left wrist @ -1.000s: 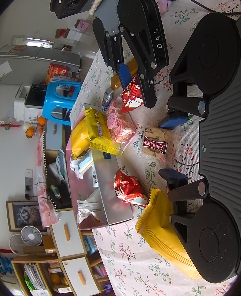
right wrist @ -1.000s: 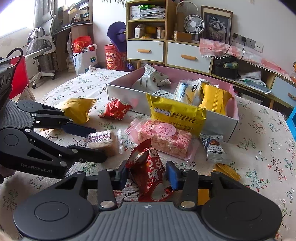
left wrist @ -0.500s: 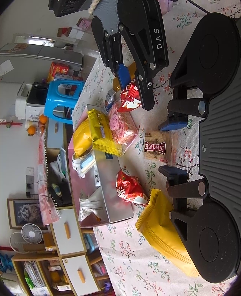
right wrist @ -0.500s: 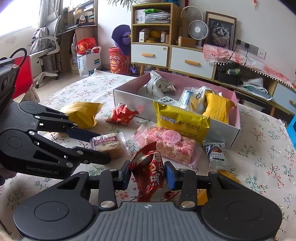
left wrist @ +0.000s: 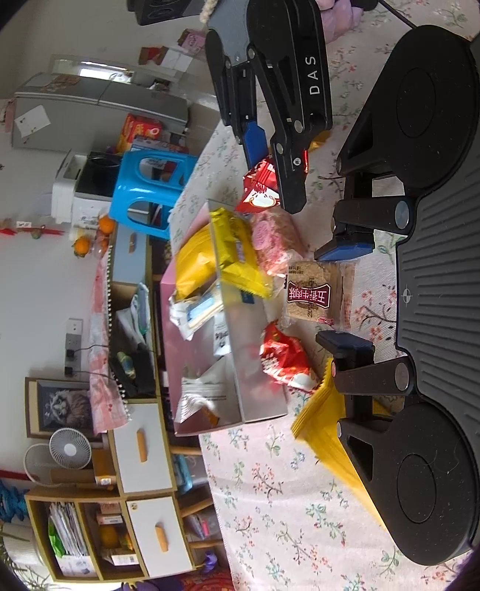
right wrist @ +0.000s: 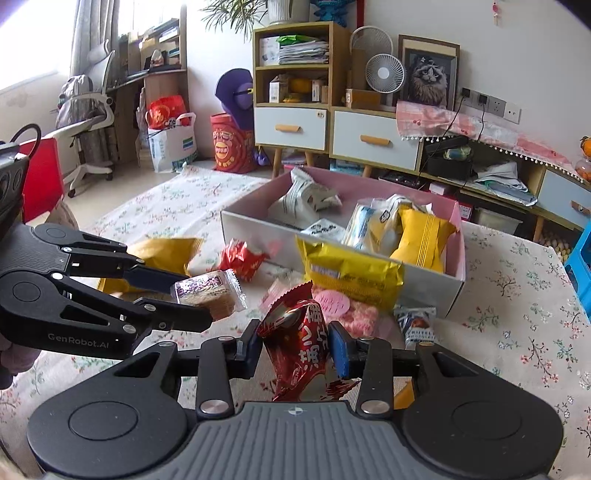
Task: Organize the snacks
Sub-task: 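Carry the cake slice and red packet into the box and open both tools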
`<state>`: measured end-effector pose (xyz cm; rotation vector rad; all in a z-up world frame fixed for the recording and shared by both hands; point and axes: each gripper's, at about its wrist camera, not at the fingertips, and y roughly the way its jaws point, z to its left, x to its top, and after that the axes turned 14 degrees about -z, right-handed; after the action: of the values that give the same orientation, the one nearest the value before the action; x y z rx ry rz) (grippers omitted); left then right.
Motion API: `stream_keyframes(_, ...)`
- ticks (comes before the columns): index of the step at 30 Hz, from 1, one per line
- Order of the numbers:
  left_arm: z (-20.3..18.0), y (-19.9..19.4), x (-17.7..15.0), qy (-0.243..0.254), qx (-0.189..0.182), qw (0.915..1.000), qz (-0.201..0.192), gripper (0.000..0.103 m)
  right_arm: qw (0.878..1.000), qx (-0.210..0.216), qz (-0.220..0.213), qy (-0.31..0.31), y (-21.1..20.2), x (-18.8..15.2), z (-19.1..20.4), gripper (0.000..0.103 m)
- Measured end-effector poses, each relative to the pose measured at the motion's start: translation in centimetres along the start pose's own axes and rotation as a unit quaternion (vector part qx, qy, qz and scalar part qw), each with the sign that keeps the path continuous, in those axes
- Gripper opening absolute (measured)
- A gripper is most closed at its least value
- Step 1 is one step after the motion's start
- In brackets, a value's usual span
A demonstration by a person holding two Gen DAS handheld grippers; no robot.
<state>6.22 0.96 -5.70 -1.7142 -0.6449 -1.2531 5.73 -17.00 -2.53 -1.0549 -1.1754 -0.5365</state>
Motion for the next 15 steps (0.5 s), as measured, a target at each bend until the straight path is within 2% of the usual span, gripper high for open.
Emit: stream_keyframes(15, 1.6, 0.9, 4.1, -0.04, 0.047, 0.998, -0.011, 0.037, 0.999, -0.03, -0.027, 0.036, 1.9, 4.7, -1.3, 0.029)
